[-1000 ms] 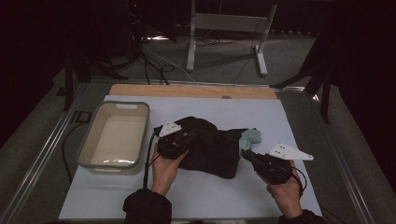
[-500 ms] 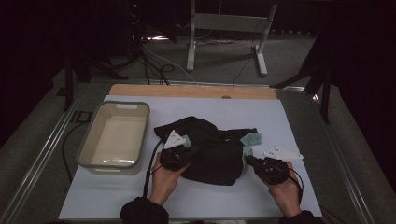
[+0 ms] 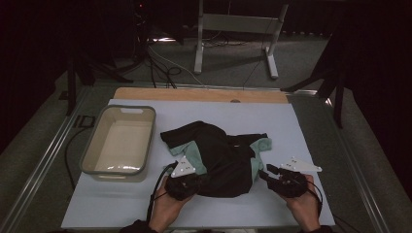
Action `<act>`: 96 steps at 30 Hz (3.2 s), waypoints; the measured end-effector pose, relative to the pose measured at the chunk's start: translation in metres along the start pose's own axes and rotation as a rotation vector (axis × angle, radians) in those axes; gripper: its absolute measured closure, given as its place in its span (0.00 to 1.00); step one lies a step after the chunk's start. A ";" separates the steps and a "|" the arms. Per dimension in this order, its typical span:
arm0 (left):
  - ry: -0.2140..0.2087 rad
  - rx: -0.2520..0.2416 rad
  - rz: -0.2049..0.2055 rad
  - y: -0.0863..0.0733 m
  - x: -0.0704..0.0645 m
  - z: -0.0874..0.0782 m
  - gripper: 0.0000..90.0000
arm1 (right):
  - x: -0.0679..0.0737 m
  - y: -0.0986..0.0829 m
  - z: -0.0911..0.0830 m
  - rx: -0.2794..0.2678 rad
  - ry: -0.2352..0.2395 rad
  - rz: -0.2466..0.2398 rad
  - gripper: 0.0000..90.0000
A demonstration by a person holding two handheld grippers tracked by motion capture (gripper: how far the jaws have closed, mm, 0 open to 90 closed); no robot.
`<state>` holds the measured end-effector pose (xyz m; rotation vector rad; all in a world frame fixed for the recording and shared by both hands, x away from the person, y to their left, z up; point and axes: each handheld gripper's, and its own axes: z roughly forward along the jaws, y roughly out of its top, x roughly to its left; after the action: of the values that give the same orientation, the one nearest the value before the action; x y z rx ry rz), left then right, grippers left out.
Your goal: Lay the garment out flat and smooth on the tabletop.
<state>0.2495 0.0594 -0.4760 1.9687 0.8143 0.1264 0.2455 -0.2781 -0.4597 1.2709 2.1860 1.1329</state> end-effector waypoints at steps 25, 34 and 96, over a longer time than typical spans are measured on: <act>0.083 -0.116 -0.069 0.000 0.015 -0.032 0.47 | -0.026 0.012 0.010 -0.041 -0.045 0.076 0.39; 0.148 -0.112 -0.058 0.011 0.026 -0.018 0.37 | -0.027 0.015 0.026 -0.006 -0.044 0.080 0.31; 0.195 0.119 -0.039 -0.019 0.050 0.026 0.78 | -0.020 0.005 0.046 0.161 -0.003 -0.047 0.99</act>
<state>0.2891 0.0754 -0.5171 2.0733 1.0056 0.2555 0.2887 -0.2732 -0.4849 1.2770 2.3321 0.9530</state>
